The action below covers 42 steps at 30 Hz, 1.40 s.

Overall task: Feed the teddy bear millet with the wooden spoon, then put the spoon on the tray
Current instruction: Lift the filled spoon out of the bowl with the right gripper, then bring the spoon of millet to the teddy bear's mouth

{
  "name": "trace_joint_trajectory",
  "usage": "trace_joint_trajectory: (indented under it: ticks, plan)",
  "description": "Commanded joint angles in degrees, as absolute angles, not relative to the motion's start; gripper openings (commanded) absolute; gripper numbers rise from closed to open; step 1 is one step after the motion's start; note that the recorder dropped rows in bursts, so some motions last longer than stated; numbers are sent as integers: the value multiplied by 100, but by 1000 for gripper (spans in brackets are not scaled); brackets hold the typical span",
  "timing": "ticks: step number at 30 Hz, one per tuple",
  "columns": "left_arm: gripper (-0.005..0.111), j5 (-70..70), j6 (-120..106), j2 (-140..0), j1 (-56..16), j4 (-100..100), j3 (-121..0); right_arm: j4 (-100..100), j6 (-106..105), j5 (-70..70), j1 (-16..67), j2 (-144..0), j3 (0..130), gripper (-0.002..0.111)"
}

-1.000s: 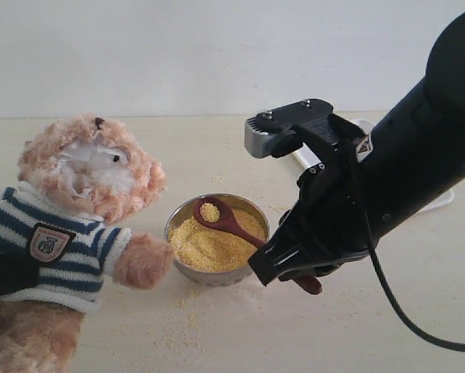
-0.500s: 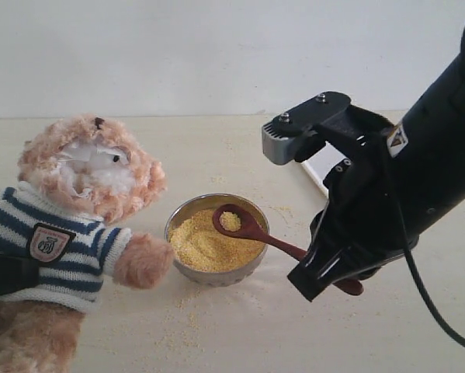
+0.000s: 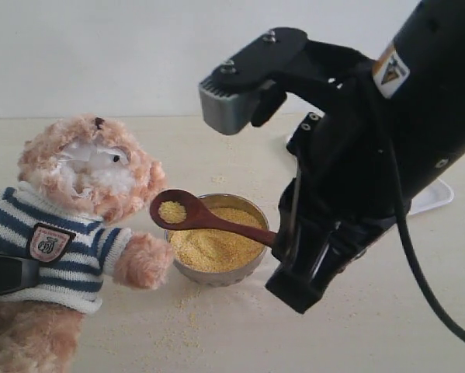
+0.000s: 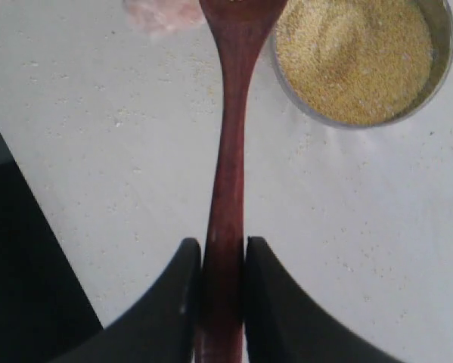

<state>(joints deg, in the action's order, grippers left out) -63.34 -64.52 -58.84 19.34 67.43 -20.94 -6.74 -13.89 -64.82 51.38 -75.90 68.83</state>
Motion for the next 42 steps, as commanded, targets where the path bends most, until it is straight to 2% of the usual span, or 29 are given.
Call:
trace_joint_trajectory:
  ticks: [1, 18, 29, 42]
  plan:
    - [5, -6425, -6457, -5841, 1944, 6845, -2081, -353, -1205, -6749, 5489, -7787, 7362, 1]
    - [5, -6425, -6457, -5841, 1944, 6845, -2081, -165, -1122, -6996, 5653, -8607, 8858, 1]
    - [5, -6425, -6457, -5841, 1944, 6845, -2081, 122, -1246, -6879, 5709, -9035, 8928, 1]
    - [5, -6425, -6457, -5841, 1944, 6845, -2081, 1803, -1085, -6606, 6590, -9336, 8928, 1]
